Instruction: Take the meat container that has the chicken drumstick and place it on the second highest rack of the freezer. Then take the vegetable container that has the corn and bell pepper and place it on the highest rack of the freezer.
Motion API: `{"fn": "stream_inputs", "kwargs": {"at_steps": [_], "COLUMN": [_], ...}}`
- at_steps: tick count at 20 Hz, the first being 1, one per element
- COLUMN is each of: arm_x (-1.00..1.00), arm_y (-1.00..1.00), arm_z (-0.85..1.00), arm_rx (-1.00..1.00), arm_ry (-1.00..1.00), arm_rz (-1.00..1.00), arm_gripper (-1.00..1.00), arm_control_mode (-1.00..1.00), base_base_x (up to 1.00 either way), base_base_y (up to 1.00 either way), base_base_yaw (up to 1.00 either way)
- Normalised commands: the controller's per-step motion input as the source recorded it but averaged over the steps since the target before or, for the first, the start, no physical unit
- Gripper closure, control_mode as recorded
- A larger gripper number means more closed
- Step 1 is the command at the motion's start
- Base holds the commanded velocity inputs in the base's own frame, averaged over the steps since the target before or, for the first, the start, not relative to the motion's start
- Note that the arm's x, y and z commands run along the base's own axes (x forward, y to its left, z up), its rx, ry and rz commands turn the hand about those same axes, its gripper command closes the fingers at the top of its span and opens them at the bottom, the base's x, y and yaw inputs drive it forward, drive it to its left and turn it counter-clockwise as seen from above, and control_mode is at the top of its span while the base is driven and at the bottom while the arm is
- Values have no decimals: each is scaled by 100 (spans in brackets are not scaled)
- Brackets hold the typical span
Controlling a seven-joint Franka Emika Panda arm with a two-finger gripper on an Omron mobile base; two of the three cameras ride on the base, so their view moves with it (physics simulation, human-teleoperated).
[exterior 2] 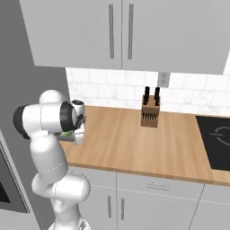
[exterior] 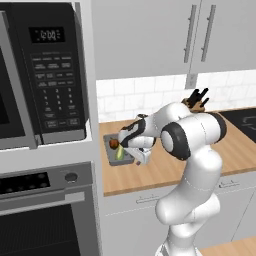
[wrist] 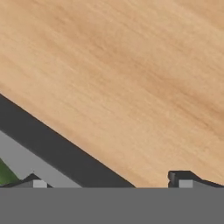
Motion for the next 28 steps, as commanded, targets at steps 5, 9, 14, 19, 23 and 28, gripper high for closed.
{"fn": "stream_inputs", "kwargs": {"at_steps": [5,9,14,19,23,28], "arm_x": [-63,-41,-45,-74,-64,-52], "arm_y": [2,1,0,0,0,-3], "arm_z": [-62,-34,1,56,88,96], "arm_rx": [-4,-1,0,0,0,0], "arm_ry": [-1,-5,-14,-32,-38,-37], "arm_rz": [6,5,9,8,11,20], "arm_gripper": [100,100,100,100,100,100], "arm_control_mode": [-100,-100,-100,-100,-100,-100], "base_base_x": [0,0,0,0,0,0], "base_base_y": [0,0,0,0,0,0], "base_base_yaw": [0,0,0,0,0,0]}}
